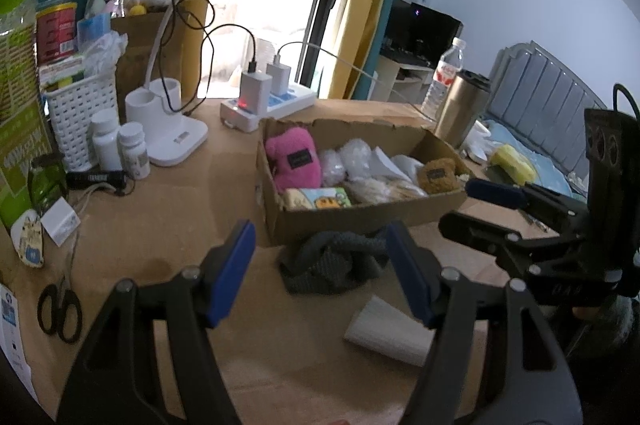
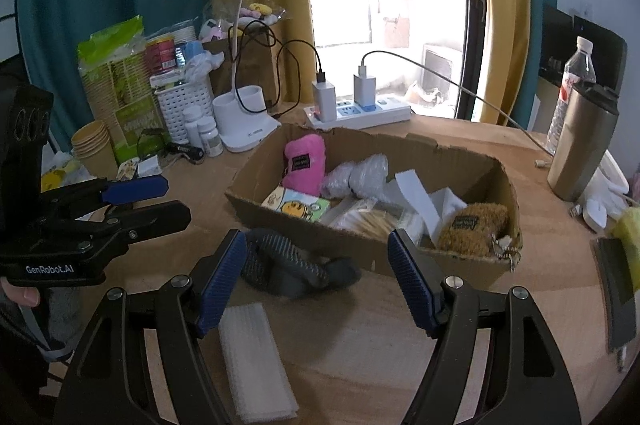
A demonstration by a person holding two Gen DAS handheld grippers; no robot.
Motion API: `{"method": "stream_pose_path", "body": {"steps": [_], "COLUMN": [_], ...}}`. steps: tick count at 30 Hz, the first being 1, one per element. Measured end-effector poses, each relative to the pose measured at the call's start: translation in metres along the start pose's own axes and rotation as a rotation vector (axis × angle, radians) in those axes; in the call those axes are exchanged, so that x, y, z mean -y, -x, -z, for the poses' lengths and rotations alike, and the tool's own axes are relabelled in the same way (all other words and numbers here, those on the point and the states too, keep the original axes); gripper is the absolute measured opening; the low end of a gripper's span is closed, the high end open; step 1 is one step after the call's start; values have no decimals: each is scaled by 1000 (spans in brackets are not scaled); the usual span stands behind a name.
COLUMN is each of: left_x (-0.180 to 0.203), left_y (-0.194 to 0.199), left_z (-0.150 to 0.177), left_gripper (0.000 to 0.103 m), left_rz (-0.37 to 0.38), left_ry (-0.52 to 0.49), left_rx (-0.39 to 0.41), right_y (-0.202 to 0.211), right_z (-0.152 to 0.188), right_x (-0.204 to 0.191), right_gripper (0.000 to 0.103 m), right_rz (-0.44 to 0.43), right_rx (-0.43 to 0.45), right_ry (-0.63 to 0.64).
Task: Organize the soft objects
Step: 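Grasp the grey dotted glove with the left tool while the right tool grasps the white waffle strip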
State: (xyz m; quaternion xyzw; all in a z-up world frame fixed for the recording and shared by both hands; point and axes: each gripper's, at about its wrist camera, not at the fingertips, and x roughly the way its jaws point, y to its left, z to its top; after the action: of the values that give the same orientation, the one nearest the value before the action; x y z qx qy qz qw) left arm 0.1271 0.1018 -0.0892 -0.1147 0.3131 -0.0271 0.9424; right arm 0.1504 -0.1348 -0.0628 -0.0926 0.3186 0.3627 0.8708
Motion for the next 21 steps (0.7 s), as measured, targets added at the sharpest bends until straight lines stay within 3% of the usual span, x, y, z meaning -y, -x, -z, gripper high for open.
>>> {"method": "stream_pose_path", "body": {"steps": [16, 21], "left_x": [6, 3], "left_y": [-2, -2], "left_z": [31, 38], "left_gripper": [69, 69], "left_rz": [0, -5], "left_ry": [21, 36], "left_rx": [-44, -53], "right_y": [-2, -12], "right_z": [31, 39], "right_x": [-6, -13], "right_gripper": [76, 76], "right_rz": [-25, -44], "right_rx": [-59, -119], "right_ry": [4, 36]}}
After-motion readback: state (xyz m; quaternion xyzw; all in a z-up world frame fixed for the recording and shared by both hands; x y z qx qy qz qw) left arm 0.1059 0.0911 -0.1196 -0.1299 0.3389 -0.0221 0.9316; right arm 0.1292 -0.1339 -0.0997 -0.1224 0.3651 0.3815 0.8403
